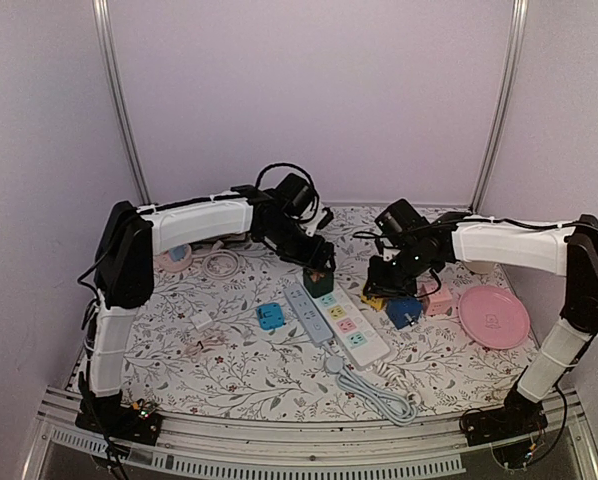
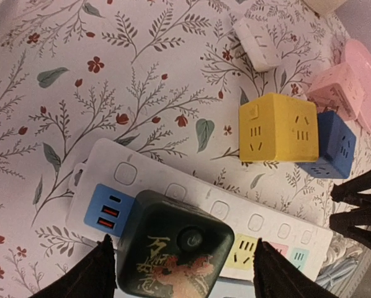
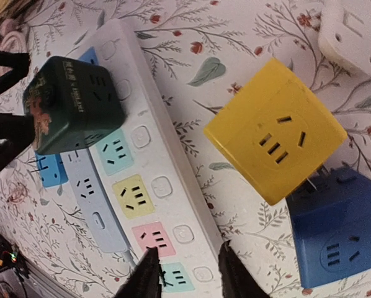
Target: Pull the plug off the socket
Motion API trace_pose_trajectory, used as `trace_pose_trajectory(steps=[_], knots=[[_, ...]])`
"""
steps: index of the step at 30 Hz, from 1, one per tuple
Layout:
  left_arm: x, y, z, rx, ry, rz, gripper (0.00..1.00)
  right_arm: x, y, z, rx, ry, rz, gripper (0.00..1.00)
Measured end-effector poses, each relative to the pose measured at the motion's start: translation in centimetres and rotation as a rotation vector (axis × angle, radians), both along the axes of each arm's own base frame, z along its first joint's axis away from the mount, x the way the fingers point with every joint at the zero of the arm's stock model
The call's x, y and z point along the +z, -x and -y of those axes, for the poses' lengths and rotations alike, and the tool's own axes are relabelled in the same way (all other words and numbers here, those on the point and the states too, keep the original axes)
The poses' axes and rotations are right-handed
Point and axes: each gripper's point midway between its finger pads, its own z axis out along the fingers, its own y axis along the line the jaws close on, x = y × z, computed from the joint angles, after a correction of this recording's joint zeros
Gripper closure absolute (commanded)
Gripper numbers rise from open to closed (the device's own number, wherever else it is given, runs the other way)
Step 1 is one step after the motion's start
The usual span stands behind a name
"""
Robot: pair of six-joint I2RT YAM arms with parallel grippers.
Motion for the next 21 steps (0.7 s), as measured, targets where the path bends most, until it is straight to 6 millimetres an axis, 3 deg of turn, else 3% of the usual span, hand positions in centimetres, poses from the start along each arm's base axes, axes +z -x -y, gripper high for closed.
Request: trace_pose_trajectory(steps=[3,7,11,17,21], knots=[[-1.6,0.8,0.3,-0.036,-0.048,-0.003,0.22,-0.2,0.3,-0.8,0.007,-0.063,-0.016,0.86],[-2.2,1.1,0.5,-0.070,-0.086,0.012,0.23,-0.5,0.9,-1.8,0.024,-0.134,-0.049,0.93],[-2.7,1.3,0.7,-0.091,-0.124,0.037,0.23,-0.6,0.9,-3.1,0.043,-0.195,-0.065,0.93],[-4.4,1.6,0.2,-0.107,-0.205,0.057,0.24,-2.3,0.9,-4.3,0.066,-0.225,-0.111,0.94],[-4.9,1.8,0.0,-0.113,-0.248,0.077,0.30,-3.4,1.0,-4.7,0.076,-0.231,-0.137,0.94]])
